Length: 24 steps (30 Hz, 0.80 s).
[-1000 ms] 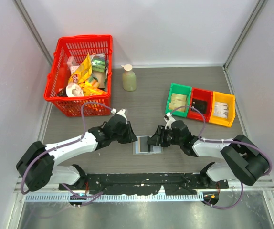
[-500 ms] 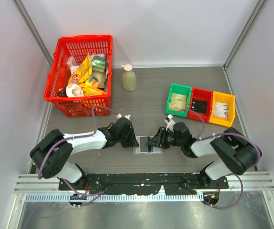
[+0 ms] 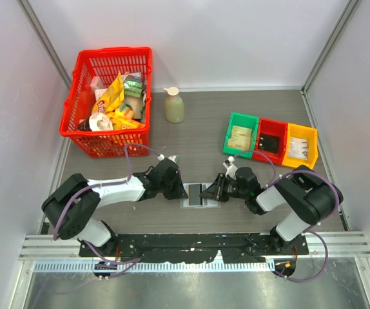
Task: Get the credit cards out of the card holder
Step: Remove the credit card from the card holder.
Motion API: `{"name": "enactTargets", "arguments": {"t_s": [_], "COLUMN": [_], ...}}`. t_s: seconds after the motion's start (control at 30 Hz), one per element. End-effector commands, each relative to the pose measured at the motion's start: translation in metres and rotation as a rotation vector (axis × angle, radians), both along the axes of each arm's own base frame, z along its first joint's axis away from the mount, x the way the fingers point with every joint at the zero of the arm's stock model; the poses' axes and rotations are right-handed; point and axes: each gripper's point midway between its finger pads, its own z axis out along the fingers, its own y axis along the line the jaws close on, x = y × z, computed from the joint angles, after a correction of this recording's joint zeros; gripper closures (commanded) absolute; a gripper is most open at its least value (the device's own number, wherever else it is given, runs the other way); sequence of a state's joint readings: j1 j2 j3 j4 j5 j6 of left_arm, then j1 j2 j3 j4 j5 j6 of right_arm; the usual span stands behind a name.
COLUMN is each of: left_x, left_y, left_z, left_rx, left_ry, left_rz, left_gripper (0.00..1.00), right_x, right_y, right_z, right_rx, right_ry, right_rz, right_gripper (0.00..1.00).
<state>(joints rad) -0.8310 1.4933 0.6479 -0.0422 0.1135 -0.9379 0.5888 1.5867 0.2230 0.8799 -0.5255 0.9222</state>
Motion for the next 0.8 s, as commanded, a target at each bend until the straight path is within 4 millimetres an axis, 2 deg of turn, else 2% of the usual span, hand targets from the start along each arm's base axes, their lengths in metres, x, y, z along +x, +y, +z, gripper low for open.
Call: {"name": "enactTargets", "arguments": {"t_s": [0.0, 0.03, 0.33, 0.43, 0.53, 0.67, 0.77], "left_x": [-0.004, -0.004, -0.006, -0.005, -0.002, 0.004, 0.008], "left_y": [0.011, 0.011, 0.017, 0.017, 0.014, 0.004, -0.008], "left_z": [-0.019, -0.020, -0.028, -0.026, -0.019, 0.002, 0.023], "left_rx": [0.064, 0.066, 0.098, 0.094, 0.070, 0.016, -0.048], "left_ry": [0.020, 0.023, 0.046, 0.044, 0.023, -0.018, -0.049], "left_rz": [0.008, 0.010, 0.022, 0.026, 0.030, 0.019, 0.000], "left_gripper": [1.00, 1.00, 1.00, 1.00, 1.00, 0.99, 0.86], "right_x": [0.007, 0.004, 0.004, 0.003, 0.003, 0.004, 0.003], "right_y": [0.001, -0.001, -0.016, -0.020, -0.023, -0.024, -0.023], "right_z": [0.014, 0.012, 0.008, 0.001, -0.004, -0.006, -0.007], "right_rx": [0.071, 0.071, 0.081, 0.040, -0.002, -0.022, -0.021], "right_ry": [-0.055, -0.044, -0.020, 0.001, 0.003, 0.002, 0.011], "right_rz": [0.000, 0.003, -0.009, -0.001, 0.005, 0.007, 0.014], "right_gripper": [0.92, 0.99, 0.99, 0.99, 0.99, 0.99, 0.99]}}
